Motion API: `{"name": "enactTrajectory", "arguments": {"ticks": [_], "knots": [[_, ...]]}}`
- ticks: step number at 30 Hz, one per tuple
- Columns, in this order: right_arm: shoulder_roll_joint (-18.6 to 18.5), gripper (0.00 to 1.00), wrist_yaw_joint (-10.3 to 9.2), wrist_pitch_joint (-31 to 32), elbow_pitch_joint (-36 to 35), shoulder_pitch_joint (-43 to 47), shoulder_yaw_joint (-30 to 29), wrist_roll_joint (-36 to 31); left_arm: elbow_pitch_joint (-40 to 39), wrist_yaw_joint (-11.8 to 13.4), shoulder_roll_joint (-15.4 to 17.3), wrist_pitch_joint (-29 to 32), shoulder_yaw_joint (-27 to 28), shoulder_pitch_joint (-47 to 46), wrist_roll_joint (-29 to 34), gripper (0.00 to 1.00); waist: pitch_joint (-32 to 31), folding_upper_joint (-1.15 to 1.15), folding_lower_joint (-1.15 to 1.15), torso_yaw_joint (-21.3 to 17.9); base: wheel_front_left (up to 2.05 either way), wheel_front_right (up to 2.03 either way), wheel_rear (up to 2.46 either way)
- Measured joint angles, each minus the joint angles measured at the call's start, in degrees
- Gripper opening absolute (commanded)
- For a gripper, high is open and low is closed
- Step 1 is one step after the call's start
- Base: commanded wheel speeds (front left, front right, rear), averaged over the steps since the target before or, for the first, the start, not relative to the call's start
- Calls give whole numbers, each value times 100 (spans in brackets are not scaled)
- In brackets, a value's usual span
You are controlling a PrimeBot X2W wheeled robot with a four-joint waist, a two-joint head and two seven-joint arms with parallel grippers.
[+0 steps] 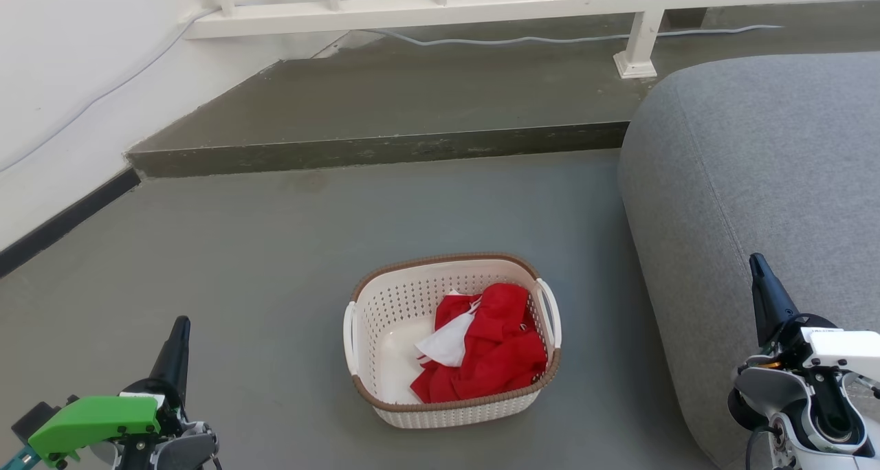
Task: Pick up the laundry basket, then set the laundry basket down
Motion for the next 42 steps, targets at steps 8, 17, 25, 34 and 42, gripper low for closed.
{"name": "enactTrajectory", "arguments": {"ticks": [8,17,25,34,42], "knots": [[0,0,0,0,-1,0,-1,0,5,-40,0,0,2,-2,0,0,0,0,0,0,0,0,0],[1,0,0,0,-3,0,-1,0,10,-40,-1,16,4,-3,0,0,0,0,0,0,0,0,0],[1,0,0,0,-4,0,-2,0,12,-41,-1,16,7,-5,0,0,0,0,0,0,0,0,0],[1,0,0,0,-7,0,-3,0,14,-41,-2,16,9,-9,0,0,-1,0,0,0,0,0,0],[1,0,0,0,-11,0,-3,0,16,-41,-2,16,12,-11,0,0,-1,0,0,1,0,0,0]]}}
